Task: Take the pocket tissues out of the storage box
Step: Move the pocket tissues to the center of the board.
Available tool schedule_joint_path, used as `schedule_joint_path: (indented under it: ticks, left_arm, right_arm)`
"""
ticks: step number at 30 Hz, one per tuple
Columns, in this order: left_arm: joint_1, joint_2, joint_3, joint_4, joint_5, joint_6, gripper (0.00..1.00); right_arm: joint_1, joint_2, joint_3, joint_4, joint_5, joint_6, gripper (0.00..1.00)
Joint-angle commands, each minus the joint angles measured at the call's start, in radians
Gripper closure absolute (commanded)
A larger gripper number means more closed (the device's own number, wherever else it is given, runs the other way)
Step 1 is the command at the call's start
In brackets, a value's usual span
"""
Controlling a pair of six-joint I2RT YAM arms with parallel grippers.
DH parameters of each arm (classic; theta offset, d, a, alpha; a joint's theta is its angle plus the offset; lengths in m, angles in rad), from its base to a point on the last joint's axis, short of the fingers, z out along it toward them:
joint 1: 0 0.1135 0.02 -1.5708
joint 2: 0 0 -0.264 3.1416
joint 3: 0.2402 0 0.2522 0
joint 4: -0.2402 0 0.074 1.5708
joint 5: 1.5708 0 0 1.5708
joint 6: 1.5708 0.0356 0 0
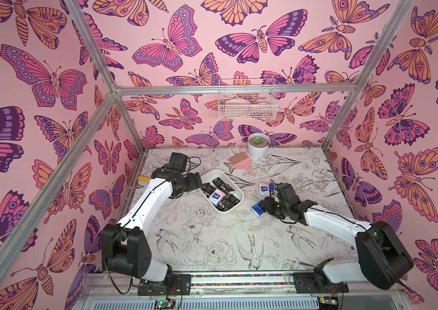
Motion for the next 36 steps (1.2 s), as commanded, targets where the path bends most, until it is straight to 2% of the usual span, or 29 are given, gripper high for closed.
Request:
schedule_joint_path:
  ticks: [1, 9, 12, 16, 19, 23, 36]
  left_arm:
    - [-0.002, -0.005, 0.0, -0.021, 0.001, 0.016, 0.0]
    - [-0.002, -0.014, -0.015, -0.023, -0.005, 0.03, 0.0]
    - [-0.002, -0.01, -0.022, -0.022, -0.016, 0.037, 0.0]
    - [-0.002, 0.009, -0.018, -0.023, 0.0, 0.039, 0.0]
    - [-0.002, 0.023, -0.01, -0.023, 0.005, 0.041, 0.0]
    - [-0.005, 0.025, -0.003, -0.023, 0.006, 0.042, 0.0]
    - [-0.01, 0.012, 0.005, -0.022, 0.013, 0.032, 0.0]
  right_arm:
    - [-0.003, 0.047, -0.011, 0.067, -0.003, 0.034, 0.41]
    - [-0.006, 0.13, 0.026, 0.108, 0.014, 0.043, 0.43]
    - [-0.013, 0.146, 0.023, 0.115, 0.009, 0.047, 0.47]
    - [-0.023, 0.189, 0.005, 0.128, 0.008, 0.049, 0.57]
    - [-0.029, 0.177, -0.016, 0.133, 0.002, 0.046, 0.66]
    - [-0.03, 0.145, -0.045, 0.125, -0.005, 0.038, 0.72]
    - [-0.068, -0.005, -0.11, -0.009, -0.023, -0.047, 0.78]
